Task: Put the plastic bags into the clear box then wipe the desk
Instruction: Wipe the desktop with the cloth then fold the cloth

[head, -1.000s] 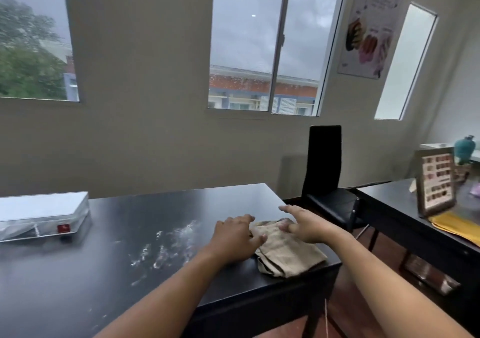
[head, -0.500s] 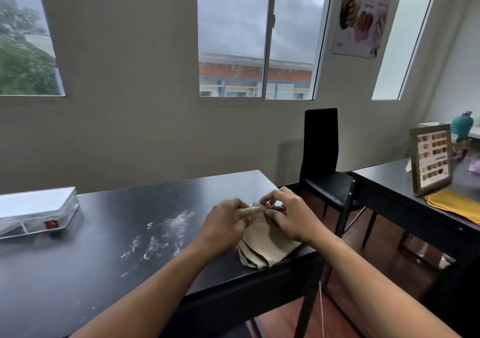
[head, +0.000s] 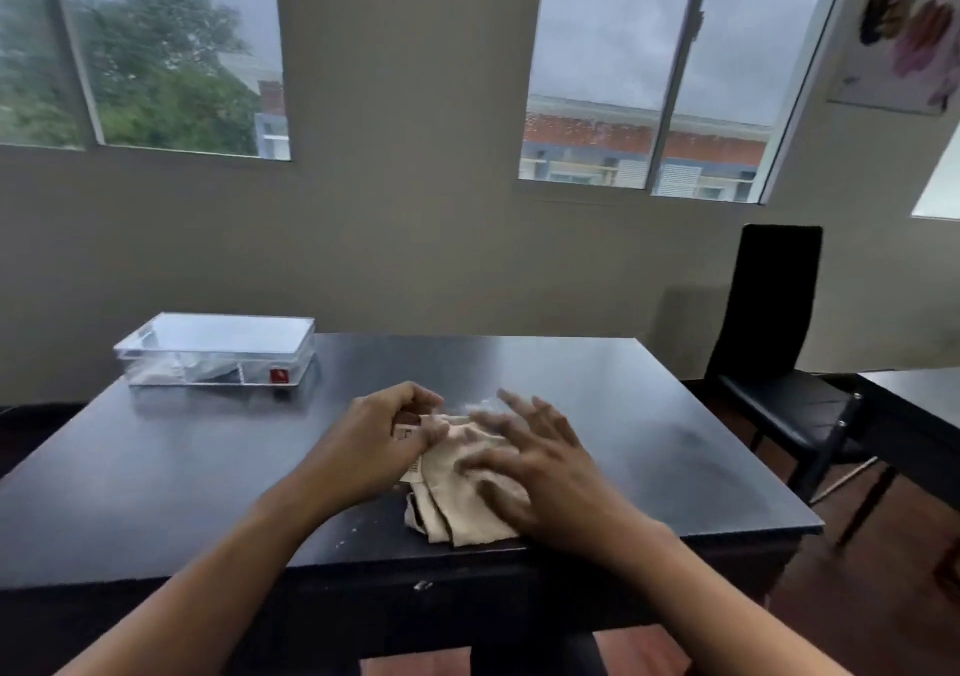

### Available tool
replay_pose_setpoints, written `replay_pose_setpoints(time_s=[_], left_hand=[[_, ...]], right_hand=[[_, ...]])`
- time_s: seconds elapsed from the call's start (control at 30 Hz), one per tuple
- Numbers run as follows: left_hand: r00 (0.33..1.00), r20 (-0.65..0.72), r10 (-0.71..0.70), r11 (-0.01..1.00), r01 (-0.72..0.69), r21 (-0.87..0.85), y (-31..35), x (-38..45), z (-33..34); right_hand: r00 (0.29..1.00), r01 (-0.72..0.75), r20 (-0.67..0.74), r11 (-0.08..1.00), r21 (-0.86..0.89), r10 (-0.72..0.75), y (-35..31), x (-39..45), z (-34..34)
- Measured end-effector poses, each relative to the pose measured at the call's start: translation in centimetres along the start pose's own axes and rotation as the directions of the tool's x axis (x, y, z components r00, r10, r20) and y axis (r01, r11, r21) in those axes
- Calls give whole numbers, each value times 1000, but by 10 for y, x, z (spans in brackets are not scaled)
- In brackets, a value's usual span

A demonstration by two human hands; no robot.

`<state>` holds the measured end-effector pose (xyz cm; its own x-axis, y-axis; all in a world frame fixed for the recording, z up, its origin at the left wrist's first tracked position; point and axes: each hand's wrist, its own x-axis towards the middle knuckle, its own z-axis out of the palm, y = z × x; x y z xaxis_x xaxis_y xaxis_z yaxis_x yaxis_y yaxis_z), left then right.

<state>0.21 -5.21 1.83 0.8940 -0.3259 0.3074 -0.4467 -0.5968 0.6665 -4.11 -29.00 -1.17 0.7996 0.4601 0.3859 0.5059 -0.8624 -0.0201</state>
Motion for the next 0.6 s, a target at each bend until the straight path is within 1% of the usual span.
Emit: replay_pose_setpoints(time_s=[0.03,0.07,0.1,0.13,0.2,0.27,0.3,0.37,0.43,0.5,0.6], left_hand=[[1000,-11,13,999,-12,40,-11,-6,-9],[999,-24,37,994,-34,101,-18,-11,-17],[998,-43,56,986,-49,158,-29,-17,-26],[996,-62,63,977,-48,208,-42,-23,-35],[996,-83,25,953,1,303,-67,-34,-49],[996,-83,-33,930,61,364,-89,-45,-55],[996,-76,-56,925,80,372,-96,-49,-56],[995,-75,-70,922,93,376,-103,-52,-54],[993,-92,-76,918,105,383,-104,-51,-51],[990,-103,-100,914,132,385,-104,-50,-50],[985,-125,-117,914,156,375,-105,-52,-53]], right_hand=[[997,58,56,996,70,-62,-4,2,6],[991,74,101,983,166,-92,-6,2,6],[985,66,141,966,248,-103,-9,5,7],[980,59,167,959,278,-108,-11,9,7],[970,39,227,981,188,-82,-13,20,8],[944,-55,327,996,71,28,-11,39,13],[925,-122,368,992,42,98,-7,52,18],[893,-233,400,972,18,207,2,83,31],[872,-282,417,959,-1,257,2,113,43],[859,-282,452,959,21,242,-13,133,52],[882,-159,460,984,81,105,-52,127,54]])
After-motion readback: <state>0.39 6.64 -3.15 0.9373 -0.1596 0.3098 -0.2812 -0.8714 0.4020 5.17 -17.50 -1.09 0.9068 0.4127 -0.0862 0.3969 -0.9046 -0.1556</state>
